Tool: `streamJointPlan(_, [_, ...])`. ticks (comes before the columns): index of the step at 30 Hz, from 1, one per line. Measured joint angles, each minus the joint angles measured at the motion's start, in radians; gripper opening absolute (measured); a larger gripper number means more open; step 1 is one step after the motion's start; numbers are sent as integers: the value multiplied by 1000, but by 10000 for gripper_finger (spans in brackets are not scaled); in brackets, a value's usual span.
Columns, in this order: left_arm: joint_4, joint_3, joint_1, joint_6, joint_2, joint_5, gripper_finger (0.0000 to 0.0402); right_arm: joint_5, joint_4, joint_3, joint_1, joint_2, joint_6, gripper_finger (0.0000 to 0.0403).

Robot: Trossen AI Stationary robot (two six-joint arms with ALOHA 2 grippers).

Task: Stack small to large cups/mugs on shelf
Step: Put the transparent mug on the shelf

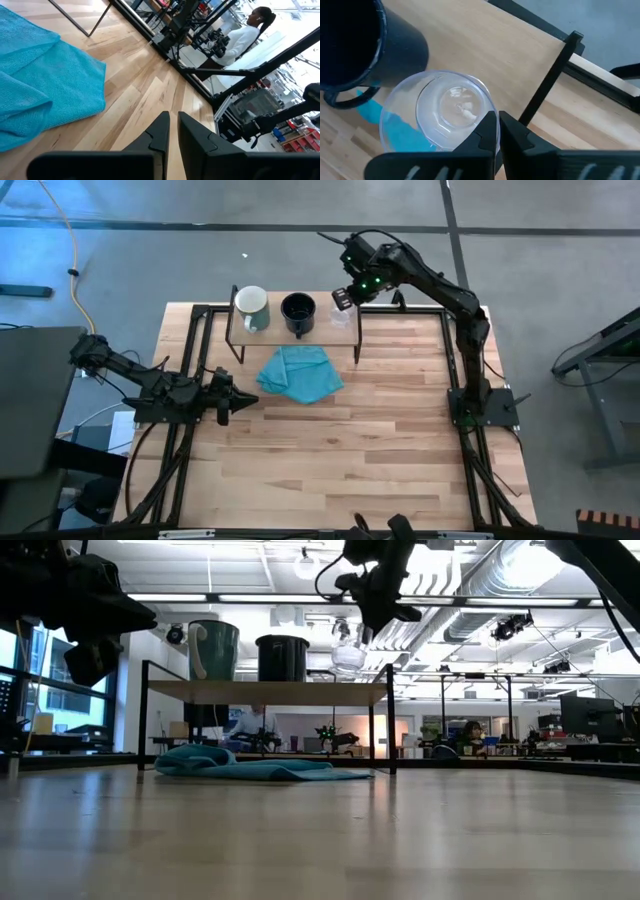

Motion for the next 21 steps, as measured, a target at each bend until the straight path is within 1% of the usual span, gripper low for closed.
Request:
streamJointPlan(11, [0, 0, 0, 0, 0, 0, 26, 1, 16, -2, 4, 23, -15, 0])
streamJointPlan(21, [1, 0, 0, -3, 0, 0, 26, -13, -6, -2, 9, 49, -25, 0])
